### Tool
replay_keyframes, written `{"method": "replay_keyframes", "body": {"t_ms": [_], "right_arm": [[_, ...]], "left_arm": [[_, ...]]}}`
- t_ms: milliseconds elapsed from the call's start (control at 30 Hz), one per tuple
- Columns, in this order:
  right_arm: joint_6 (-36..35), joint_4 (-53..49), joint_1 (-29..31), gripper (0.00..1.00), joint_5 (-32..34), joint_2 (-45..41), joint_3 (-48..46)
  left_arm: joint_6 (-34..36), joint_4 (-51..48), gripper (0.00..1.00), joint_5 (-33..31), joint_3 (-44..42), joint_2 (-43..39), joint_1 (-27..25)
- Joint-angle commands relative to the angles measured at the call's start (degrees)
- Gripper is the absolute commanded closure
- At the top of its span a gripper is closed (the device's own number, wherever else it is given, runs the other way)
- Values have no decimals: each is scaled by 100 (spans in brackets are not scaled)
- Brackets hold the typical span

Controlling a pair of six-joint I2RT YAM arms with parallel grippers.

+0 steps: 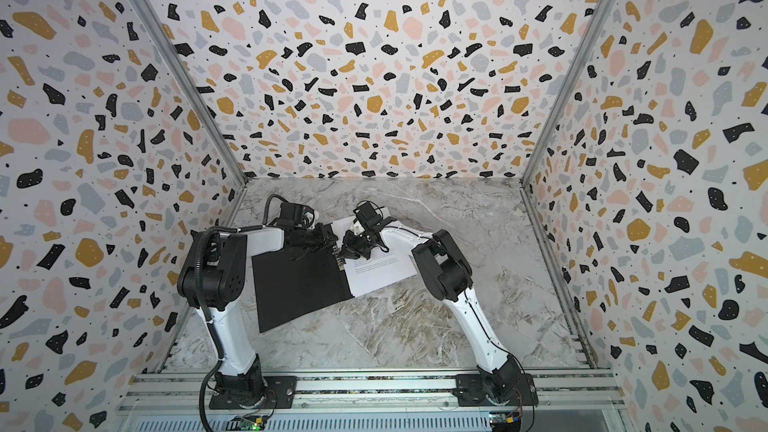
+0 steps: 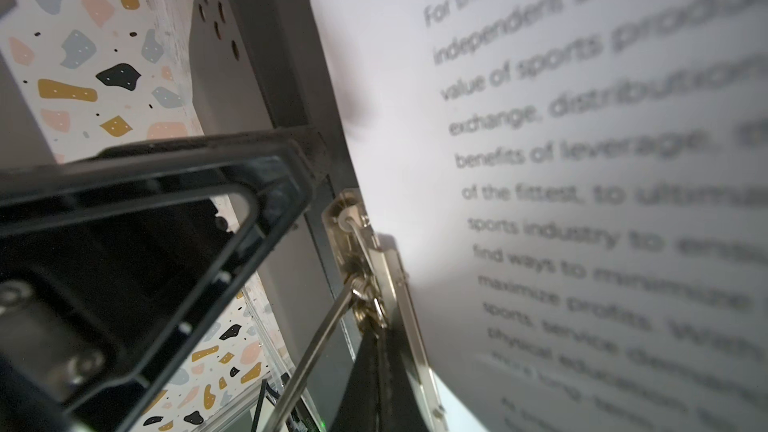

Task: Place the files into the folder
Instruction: 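Press the clip lever with the right gripper to clamp the sheets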

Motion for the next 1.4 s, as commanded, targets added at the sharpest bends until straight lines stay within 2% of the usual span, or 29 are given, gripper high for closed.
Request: {"method": "replay_keyframes", "body": {"t_ms": [0,200,433,833,1200,1367], "right_arm": [[-114,-107,16,93,73,-388,-72],[-154,-106,-6,93,96,-414,-80],[-217,-53,-41,93,130,-443,-259],[-236,17,-49,93,128,-440,-379],[-233,-20,-63,93,144,-420,-344],[-242,-26,-68,93,166,-447,-314]], "left_arm": [[-30,-62,72,-16,-53,-198,-26],[-43,-477,76,-145,22,-419,-26],[-91,-607,84,-269,-296,-558,-27],[-126,-395,84,-328,-516,-467,-60],[-135,-391,83,-280,-261,-214,-211],[-83,-504,90,-465,-201,-111,-211]]}}
